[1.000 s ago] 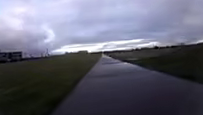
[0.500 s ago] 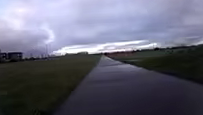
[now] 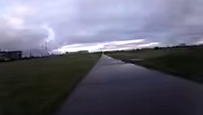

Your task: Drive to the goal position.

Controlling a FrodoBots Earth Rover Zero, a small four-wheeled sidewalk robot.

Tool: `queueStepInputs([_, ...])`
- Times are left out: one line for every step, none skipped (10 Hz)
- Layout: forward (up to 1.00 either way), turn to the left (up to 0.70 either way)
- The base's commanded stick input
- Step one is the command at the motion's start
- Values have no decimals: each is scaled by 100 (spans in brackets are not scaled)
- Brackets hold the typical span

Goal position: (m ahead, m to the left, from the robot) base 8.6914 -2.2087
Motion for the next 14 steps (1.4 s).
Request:
queueStepInputs([70,0])
queueStepInputs([70,0])
queueStepInputs([70,0])
queueStepInputs([70,0])
queueStepInputs([70,0])
queueStepInputs([70,0])
queueStepInputs([70,0])
queueStepInputs([70,0])
queueStepInputs([70,0])
queueStepInputs([70,0])
queueStepInputs([70,0])
queueStepInputs([70,0])
queueStepInputs([70,0])
queueStepInputs([70,0])
